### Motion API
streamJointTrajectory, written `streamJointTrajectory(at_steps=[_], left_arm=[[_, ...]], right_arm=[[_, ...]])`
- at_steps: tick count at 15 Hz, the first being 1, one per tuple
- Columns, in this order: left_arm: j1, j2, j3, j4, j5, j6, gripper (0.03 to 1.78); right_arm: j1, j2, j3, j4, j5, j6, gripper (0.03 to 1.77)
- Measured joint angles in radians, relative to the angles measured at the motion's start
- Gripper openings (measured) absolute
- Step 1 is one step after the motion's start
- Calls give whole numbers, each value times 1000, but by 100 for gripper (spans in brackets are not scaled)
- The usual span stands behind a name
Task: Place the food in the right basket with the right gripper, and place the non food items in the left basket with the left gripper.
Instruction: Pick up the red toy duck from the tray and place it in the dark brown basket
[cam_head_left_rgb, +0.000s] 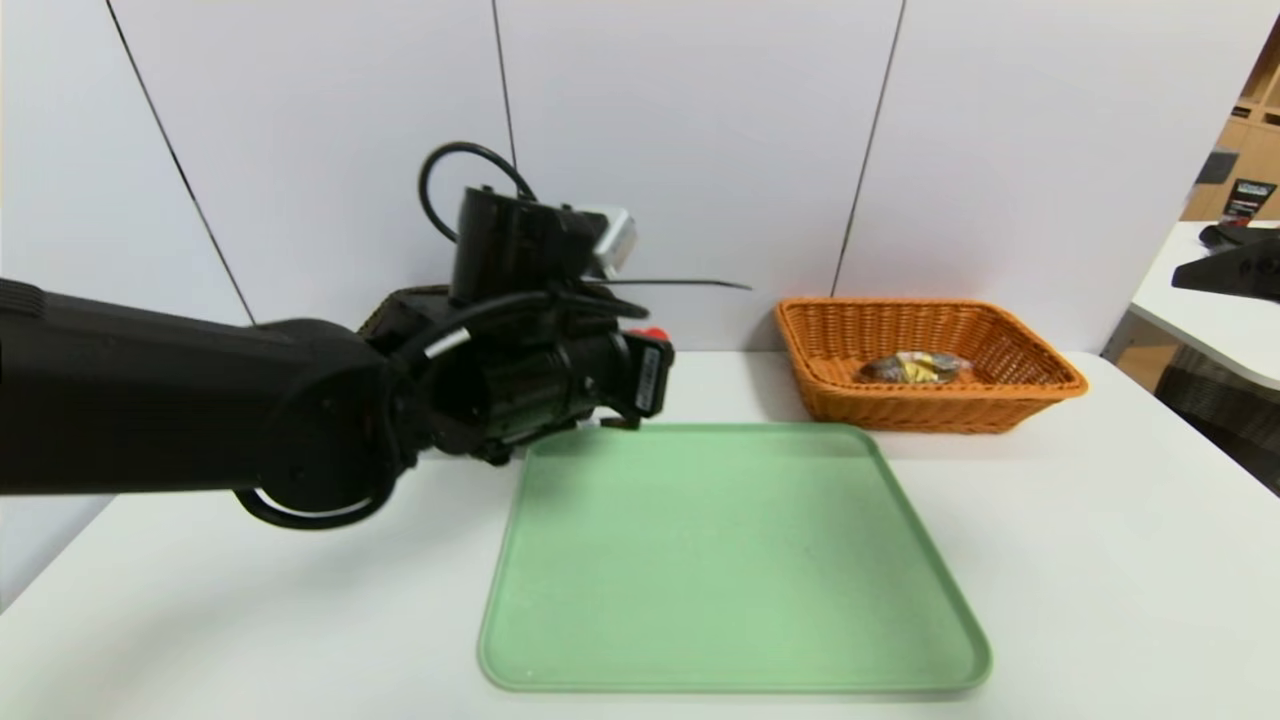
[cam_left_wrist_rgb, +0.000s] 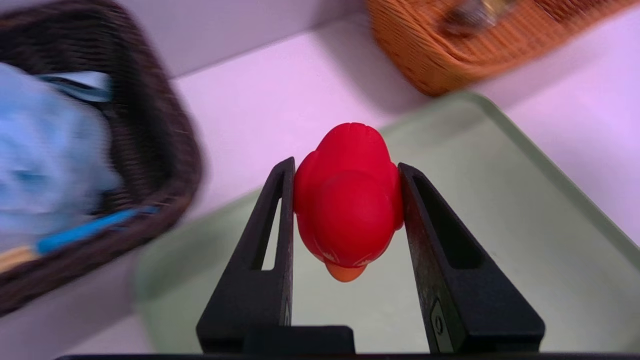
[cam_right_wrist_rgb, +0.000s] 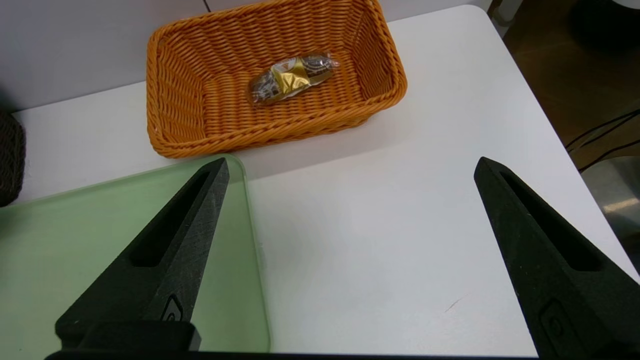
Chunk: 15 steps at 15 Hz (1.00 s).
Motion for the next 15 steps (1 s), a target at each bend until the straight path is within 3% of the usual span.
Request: streamJointTrajectory(at_steps=[6,11,15], left_arm=[[387,35,-123,66,-19,79,67],[480,144,-177,66,-29,82,70],[502,198,-212,66,-30,81,111]], right_arm=[[0,-5,-3,-1,1,-1,169],[0,-5,-3,-1,0,-1,169],[0,-4,6,-1,1,0,169]])
